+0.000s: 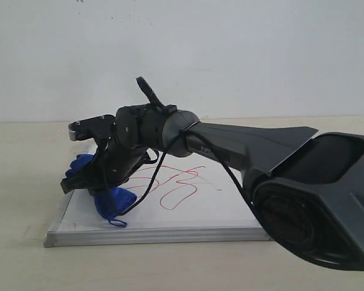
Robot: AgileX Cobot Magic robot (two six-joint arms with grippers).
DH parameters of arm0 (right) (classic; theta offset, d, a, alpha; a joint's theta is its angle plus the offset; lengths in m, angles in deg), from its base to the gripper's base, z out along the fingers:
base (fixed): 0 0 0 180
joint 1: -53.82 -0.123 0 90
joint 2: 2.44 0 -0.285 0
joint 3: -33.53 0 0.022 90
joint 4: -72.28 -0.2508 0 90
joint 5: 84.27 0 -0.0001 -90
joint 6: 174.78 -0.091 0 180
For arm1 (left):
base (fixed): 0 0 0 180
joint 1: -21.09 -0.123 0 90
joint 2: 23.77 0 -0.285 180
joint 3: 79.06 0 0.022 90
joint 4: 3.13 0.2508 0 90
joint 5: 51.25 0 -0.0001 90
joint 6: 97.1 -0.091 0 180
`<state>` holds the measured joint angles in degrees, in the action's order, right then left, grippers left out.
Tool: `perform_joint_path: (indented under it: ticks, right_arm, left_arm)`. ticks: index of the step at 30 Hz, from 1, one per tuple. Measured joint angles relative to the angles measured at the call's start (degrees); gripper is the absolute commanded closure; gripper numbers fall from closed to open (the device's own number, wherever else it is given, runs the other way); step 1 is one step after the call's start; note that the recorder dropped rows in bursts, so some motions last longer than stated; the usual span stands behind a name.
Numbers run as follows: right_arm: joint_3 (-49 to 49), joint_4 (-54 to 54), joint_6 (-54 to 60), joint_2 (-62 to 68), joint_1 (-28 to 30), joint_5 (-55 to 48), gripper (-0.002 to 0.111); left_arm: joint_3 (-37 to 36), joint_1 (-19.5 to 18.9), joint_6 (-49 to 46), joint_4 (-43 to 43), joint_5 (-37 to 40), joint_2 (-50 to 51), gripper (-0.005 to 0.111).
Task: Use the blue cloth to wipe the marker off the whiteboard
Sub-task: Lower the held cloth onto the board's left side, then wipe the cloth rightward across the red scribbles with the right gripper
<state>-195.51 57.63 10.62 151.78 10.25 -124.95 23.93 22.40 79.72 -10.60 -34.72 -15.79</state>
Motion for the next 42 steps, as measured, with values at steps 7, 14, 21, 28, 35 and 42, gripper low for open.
perform_joint_path:
  ticks: [7, 14, 21, 28, 35, 42]
  right_arm:
    - [-0.71, 10.83, -5.4, -0.12, -0.59, -4.39, 0.109]
    - [-1.07, 24.45, -10.78, -0.46, -0.89, -11.66, 0.109]
    - [-1.07, 20.46, -11.05, -0.58, -0.68, -11.65, 0.109]
    - [-1.07, 2.27, 4.65, -0.58, 0.01, -10.27, 0.109]
    - [-1.42, 25.62, -6.11, -0.92, -2.26, -20.47, 0.109]
    - [-0.99, 39.56, -9.13, -0.4, -1.63, -25.92, 0.109]
  left_arm:
    - [0.0, 0.0, 0.0, 0.0, 0.0, 0.0, 0.103]
    - [0.0, 0.0, 0.0, 0.0, 0.0, 0.0, 0.103]
    - [0.0, 0.0, 0.0, 0.0, 0.0, 0.0, 0.103]
    - [0.0, 0.0, 0.0, 0.0, 0.0, 0.0, 0.103]
    - [0.0, 0.0, 0.0, 0.0, 0.0, 0.0, 0.103]
    - [0.0, 0.0, 0.0, 0.0, 0.0, 0.0, 0.103]
